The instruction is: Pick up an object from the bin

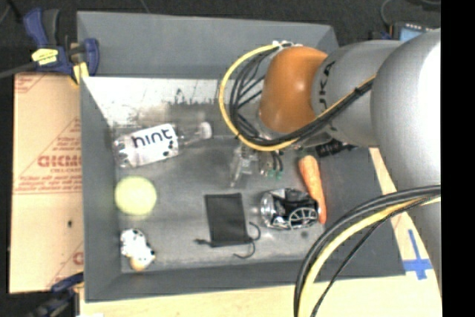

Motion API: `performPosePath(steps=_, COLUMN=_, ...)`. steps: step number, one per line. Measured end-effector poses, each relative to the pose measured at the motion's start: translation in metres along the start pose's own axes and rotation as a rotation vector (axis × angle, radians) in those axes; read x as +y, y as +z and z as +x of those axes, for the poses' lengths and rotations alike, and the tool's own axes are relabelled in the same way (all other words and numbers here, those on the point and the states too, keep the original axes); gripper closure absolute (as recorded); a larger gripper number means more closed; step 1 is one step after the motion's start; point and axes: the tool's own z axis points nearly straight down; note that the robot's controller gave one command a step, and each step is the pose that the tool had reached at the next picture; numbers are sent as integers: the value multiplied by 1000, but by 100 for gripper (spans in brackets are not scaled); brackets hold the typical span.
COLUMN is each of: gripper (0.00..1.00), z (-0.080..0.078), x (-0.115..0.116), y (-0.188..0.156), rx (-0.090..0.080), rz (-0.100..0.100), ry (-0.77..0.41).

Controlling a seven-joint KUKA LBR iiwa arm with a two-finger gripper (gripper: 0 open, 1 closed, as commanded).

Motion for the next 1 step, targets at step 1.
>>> performPosePath(steps=1, gripper=100, z=-14, x=43, y=-21, rx=1, rz=2, ry=26)
